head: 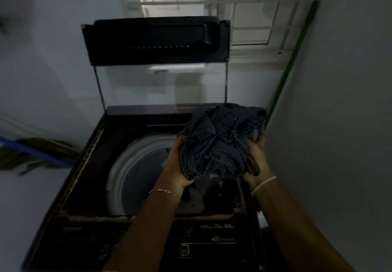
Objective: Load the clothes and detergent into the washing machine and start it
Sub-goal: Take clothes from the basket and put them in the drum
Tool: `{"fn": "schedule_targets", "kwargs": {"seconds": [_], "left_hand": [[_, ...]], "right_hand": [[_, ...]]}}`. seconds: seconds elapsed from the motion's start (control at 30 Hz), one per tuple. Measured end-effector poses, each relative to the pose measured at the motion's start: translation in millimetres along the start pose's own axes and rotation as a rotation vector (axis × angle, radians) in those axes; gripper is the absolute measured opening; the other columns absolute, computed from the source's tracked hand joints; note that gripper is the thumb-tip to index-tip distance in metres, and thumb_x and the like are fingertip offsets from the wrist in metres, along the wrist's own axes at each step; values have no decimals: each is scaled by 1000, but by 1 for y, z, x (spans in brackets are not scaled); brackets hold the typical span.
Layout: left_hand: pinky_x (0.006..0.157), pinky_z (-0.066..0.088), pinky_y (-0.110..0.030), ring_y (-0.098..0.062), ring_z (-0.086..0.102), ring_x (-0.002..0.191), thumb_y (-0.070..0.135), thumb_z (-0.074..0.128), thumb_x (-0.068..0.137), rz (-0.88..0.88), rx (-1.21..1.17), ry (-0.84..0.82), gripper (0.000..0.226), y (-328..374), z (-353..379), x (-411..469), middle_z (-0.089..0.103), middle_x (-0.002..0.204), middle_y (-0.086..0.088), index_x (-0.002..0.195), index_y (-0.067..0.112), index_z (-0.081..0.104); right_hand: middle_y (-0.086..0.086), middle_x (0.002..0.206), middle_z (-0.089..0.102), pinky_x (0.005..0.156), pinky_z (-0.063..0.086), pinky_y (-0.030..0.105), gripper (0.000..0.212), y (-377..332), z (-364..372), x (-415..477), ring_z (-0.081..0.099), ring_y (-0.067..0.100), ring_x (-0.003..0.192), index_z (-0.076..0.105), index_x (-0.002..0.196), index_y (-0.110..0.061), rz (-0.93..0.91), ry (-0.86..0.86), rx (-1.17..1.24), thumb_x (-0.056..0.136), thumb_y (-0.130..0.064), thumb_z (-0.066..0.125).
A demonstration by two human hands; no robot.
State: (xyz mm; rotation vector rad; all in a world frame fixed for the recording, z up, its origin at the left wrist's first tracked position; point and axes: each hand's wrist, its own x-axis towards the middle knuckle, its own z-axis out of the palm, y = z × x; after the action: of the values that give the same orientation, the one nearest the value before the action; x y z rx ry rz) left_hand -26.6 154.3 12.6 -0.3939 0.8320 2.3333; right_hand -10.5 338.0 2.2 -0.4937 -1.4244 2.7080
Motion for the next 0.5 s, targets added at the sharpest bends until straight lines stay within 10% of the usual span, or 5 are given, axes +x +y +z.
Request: {"fn": "schedule_targets", "kwargs": {"seconds": [0.07,0.17,0.23,0.5], "left_hand": [[113,31,-49,-35,47,130,43,61,80,14,11,41,64,22,-19,-4,50,141,-12,135,12,53],[97,47,-44,-33,64,102,42,52,88,61,-11,90,47,51,-47,-8,68,115,-15,118,8,65],[85,50,-42,-31,68,86,42,46,92,54,-5,124,44,69,-71,-8,72,97,-16,97,7,74],[80,49,-34,-22,70,77,30,42,96,5,139,278,46,120,-163,20,74,82,-8,78,9,78]], "right_hand": [[2,86,61,80,51,40,93,17,28,9,61,20,74,54,127,-18,64,-44,119,45,-39,92],[6,70,55,67,45,32,22,43,68,15,51,21,66,56,73,-18,199,-41,222,66,-31,72],[0,55,49,54,40,25,30,60,87,25,46,15,56,45,54,-21,212,36,285,84,-24,48],[6,98,67,78,51,29,40,136,131,64,62,22,88,64,101,-15,307,185,123,98,-40,33]]}}
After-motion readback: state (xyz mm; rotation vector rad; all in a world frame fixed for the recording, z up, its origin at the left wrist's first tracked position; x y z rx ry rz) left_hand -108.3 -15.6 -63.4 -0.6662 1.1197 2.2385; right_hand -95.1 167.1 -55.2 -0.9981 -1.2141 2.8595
